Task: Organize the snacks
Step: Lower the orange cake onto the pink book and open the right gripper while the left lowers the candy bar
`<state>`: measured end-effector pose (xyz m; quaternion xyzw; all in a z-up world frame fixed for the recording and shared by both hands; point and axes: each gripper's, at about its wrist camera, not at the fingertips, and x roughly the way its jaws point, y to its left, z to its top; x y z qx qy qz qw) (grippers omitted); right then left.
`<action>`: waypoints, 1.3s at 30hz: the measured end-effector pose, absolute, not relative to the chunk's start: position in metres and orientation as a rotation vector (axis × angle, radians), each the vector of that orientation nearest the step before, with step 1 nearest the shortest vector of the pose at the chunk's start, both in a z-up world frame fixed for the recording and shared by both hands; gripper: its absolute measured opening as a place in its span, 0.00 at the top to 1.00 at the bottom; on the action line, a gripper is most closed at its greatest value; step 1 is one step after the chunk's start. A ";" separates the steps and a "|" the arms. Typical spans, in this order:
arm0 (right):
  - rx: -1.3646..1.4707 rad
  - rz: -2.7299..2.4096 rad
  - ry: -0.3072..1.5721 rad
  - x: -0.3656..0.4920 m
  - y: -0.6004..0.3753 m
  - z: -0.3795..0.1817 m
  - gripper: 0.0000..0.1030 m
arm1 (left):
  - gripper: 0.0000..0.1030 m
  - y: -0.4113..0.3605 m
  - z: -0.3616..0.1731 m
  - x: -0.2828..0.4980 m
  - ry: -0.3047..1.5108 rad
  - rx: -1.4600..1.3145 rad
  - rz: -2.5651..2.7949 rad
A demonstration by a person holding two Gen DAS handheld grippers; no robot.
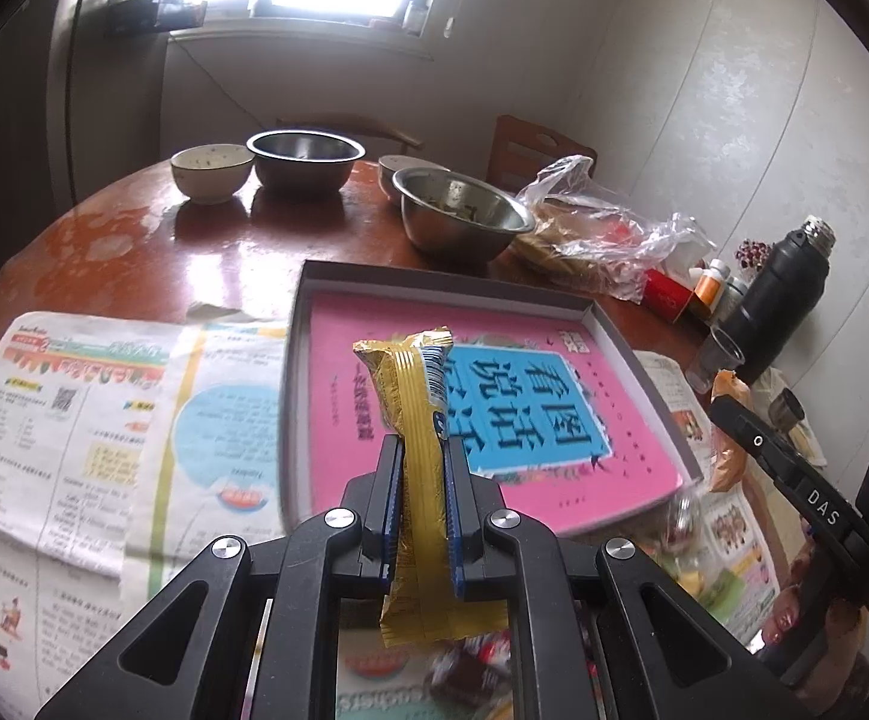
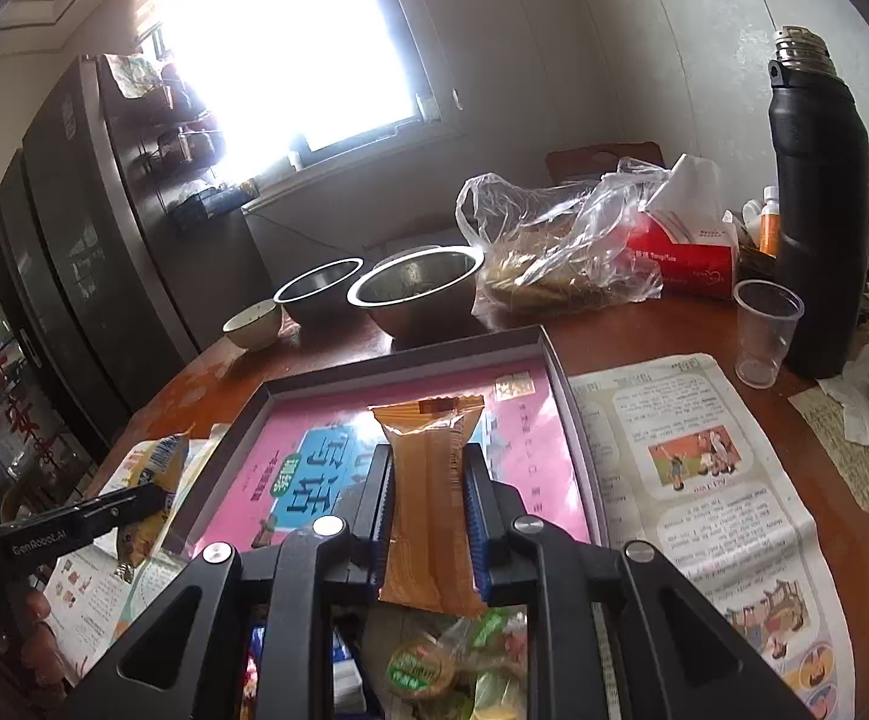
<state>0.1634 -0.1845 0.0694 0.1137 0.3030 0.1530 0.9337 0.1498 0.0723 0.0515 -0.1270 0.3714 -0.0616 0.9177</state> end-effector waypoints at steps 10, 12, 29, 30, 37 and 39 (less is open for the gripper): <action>0.219 0.291 0.635 0.189 -0.180 0.065 0.79 | 0.88 0.059 0.052 0.180 0.739 -0.304 -0.153; 0.214 0.285 0.644 0.193 -0.180 0.060 0.79 | 0.88 0.055 0.046 0.184 0.753 -0.305 -0.164; 0.192 0.225 0.741 0.209 -0.183 0.027 0.78 | 0.88 0.046 0.018 0.198 0.834 -0.281 -0.189; 0.190 0.222 0.748 0.210 -0.183 0.026 0.78 | 0.88 0.045 0.016 0.198 0.840 -0.281 -0.191; 0.184 0.218 0.790 0.214 -0.181 0.017 0.78 | 0.88 0.044 0.013 0.200 0.853 -0.271 -0.187; 0.182 0.218 0.794 0.214 -0.181 0.016 0.78 | 0.88 0.045 0.011 0.201 0.856 -0.271 -0.183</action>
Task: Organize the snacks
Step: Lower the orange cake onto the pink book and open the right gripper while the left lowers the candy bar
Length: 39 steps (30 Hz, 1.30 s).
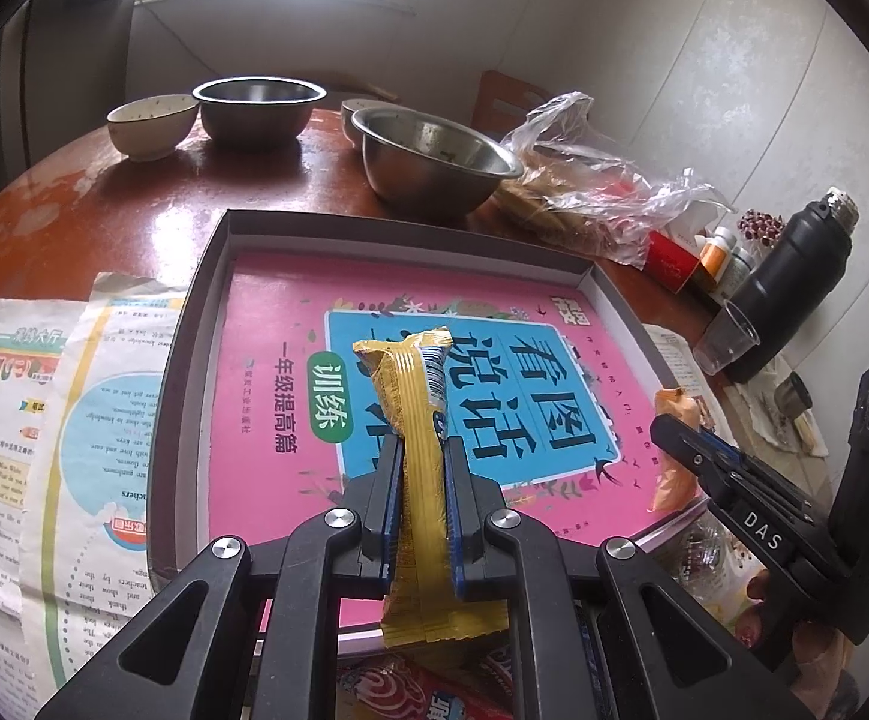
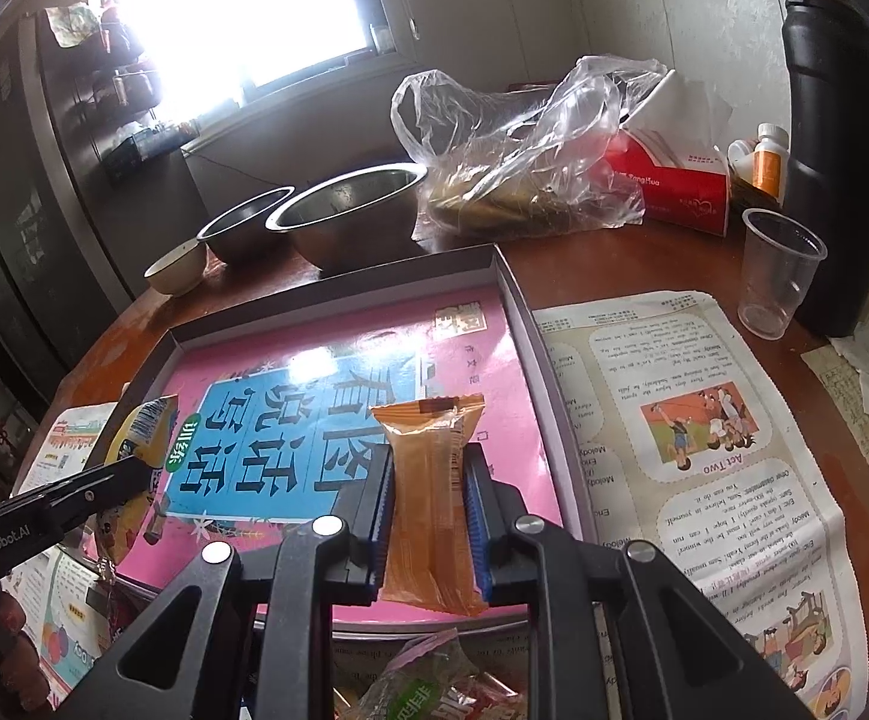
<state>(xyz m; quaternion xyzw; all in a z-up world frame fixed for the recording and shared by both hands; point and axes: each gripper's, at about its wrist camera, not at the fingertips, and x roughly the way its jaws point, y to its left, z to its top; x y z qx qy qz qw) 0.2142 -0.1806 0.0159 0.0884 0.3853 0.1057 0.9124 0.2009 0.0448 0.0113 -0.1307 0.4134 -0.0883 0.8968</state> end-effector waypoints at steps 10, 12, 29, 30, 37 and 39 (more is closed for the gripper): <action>0.210 0.208 0.809 0.212 -0.185 0.015 0.67 | 0.87 0.043 0.009 0.202 0.866 -0.268 -0.180; 0.214 0.207 0.805 0.210 -0.186 0.016 0.67 | 0.87 0.043 0.009 0.203 0.869 -0.266 -0.176; 0.240 0.197 0.761 0.197 -0.194 0.030 0.54 | 0.57 0.047 0.017 0.197 0.852 -0.267 -0.165; 0.240 0.197 0.760 0.197 -0.194 0.031 0.54 | 0.53 0.047 0.019 0.197 0.848 -0.266 -0.163; 0.245 0.196 0.737 0.193 -0.195 0.037 0.51 | 0.41 0.049 0.028 0.191 0.830 -0.258 -0.163; 0.252 0.199 0.722 0.190 -0.196 0.040 0.50 | 0.40 0.050 0.032 0.189 0.822 -0.252 -0.161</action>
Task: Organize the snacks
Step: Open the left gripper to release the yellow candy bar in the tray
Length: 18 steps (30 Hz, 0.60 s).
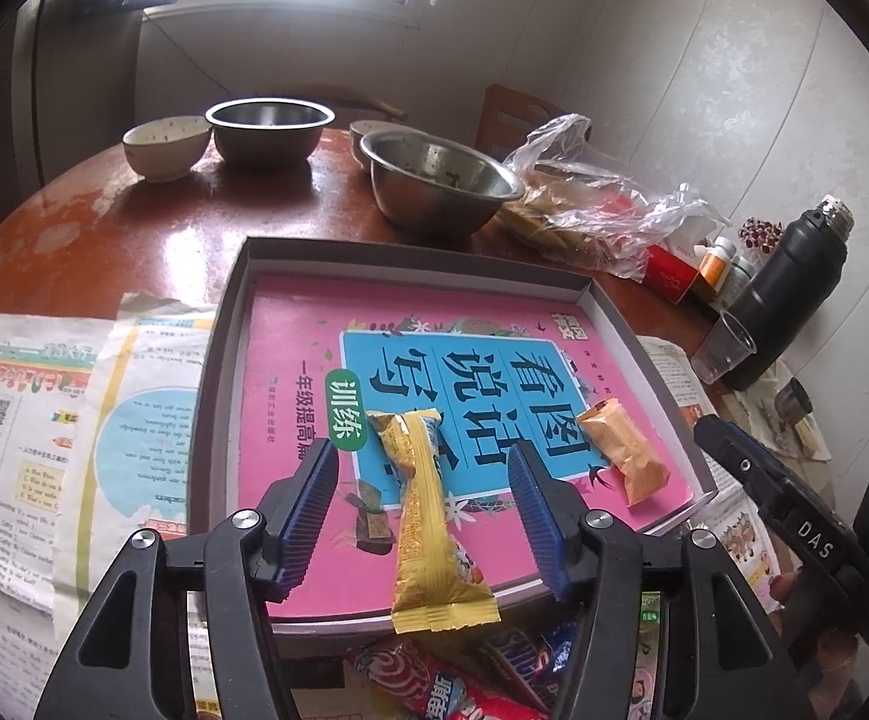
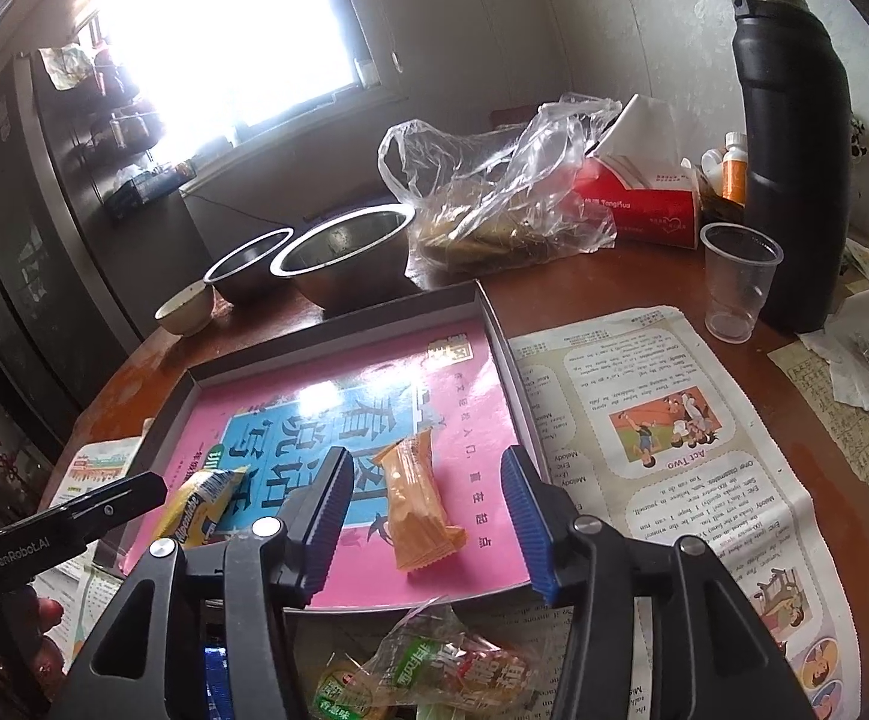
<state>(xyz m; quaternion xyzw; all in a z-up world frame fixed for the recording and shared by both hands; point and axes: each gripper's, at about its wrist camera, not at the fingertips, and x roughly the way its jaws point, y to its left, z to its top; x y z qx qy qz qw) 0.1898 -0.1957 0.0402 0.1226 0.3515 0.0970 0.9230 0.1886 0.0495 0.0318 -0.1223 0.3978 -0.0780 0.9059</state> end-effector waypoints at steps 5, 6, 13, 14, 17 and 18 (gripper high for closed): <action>0.263 0.207 0.685 0.185 -0.198 0.050 0.45 | 0.35 0.051 0.040 0.182 0.805 -0.247 -0.164; 0.262 0.208 0.681 0.184 -0.198 0.052 0.45 | 0.35 0.051 0.042 0.181 0.803 -0.243 -0.166; 0.264 0.229 0.659 0.174 -0.199 0.064 0.44 | 0.32 0.050 0.056 0.170 0.772 -0.225 -0.166; 0.263 0.231 0.655 0.172 -0.198 0.065 0.44 | 0.32 0.050 0.057 0.168 0.768 -0.224 -0.166; 0.254 0.241 0.647 0.167 -0.197 0.070 0.43 | 0.31 0.051 0.063 0.161 0.751 -0.219 -0.168; 0.252 0.243 0.644 0.166 -0.196 0.071 0.43 | 0.31 0.051 0.065 0.160 0.749 -0.217 -0.169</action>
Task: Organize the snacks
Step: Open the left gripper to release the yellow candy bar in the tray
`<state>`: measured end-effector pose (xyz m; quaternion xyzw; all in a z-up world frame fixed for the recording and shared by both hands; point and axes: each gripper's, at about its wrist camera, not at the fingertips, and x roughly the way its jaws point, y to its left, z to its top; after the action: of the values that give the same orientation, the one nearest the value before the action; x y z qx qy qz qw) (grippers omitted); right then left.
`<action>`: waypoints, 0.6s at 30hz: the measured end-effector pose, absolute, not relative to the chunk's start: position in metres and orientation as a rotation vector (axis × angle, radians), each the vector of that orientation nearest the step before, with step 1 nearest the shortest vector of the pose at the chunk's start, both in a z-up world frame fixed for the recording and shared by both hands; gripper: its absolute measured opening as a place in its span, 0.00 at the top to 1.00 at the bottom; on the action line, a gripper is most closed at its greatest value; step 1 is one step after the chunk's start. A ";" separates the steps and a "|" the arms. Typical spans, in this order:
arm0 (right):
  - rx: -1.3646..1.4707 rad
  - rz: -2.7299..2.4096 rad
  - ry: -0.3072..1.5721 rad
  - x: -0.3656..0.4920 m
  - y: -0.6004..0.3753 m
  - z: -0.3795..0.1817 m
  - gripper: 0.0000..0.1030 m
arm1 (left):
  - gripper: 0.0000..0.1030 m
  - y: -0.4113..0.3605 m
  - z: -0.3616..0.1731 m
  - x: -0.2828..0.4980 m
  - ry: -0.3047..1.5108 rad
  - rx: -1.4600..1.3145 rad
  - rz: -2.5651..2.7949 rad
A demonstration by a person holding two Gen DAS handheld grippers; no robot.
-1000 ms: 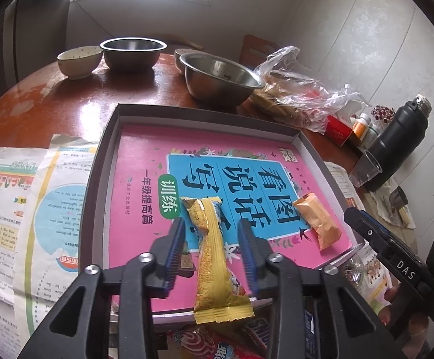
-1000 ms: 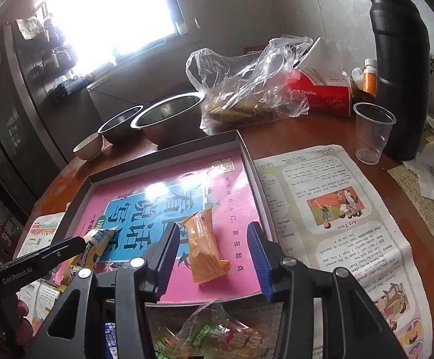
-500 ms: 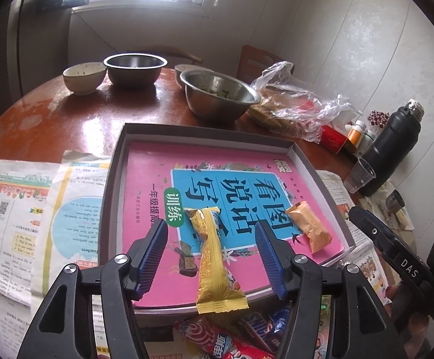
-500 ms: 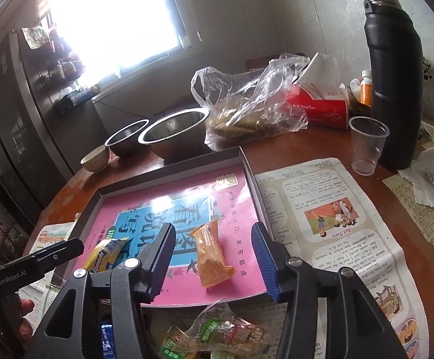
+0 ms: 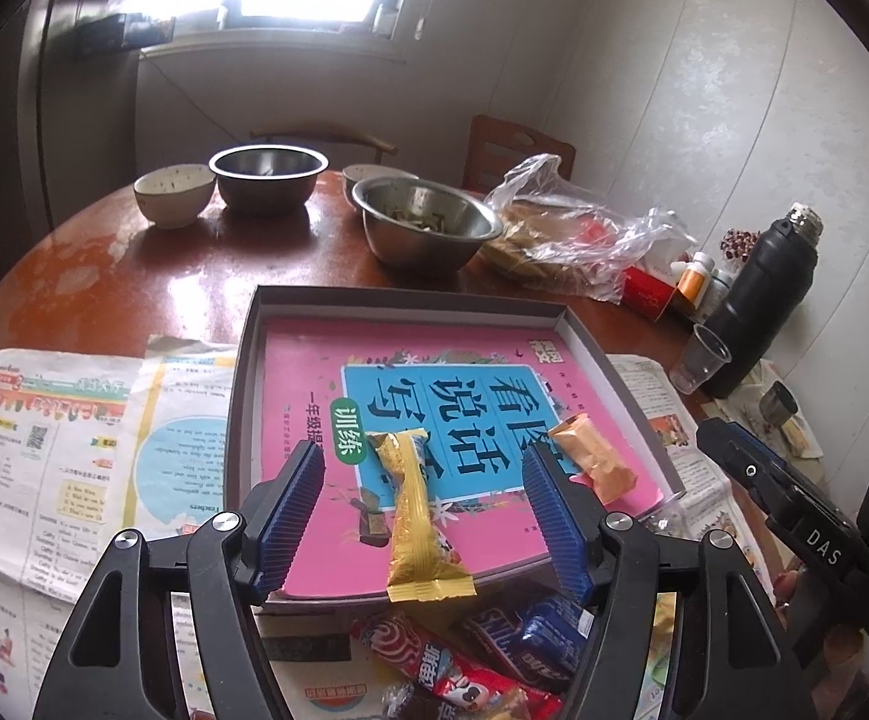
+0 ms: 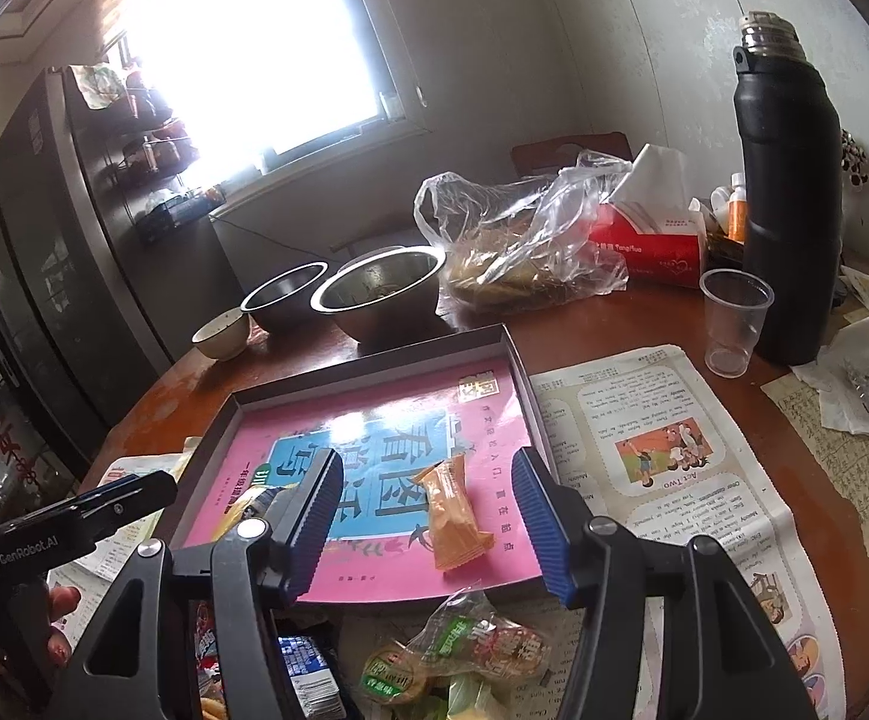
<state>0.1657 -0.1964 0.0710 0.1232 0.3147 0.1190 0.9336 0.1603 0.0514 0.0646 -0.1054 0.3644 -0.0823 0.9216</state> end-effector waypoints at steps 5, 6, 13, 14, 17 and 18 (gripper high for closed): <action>0.241 0.258 0.633 0.157 -0.194 0.077 0.42 | 0.31 0.050 0.070 0.153 0.740 -0.208 -0.184; 0.238 0.259 0.632 0.156 -0.194 0.077 0.41 | 0.31 0.049 0.071 0.152 0.740 -0.201 -0.188; 0.217 0.270 0.640 0.145 -0.194 0.079 0.41 | 0.31 0.045 0.076 0.140 0.737 -0.172 -0.194; 0.214 0.271 0.640 0.143 -0.194 0.080 0.41 | 0.31 0.045 0.077 0.138 0.736 -0.169 -0.193; 0.209 0.277 0.637 0.137 -0.195 0.081 0.41 | 0.31 0.045 0.078 0.133 0.736 -0.161 -0.188; 0.207 0.279 0.634 0.134 -0.195 0.082 0.41 | 0.31 0.045 0.078 0.131 0.738 -0.161 -0.188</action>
<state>0.1342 -0.1953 0.0819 0.1011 0.3103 0.1365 0.9353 0.1313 0.0454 0.0783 -0.0784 0.3598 -0.0916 0.9252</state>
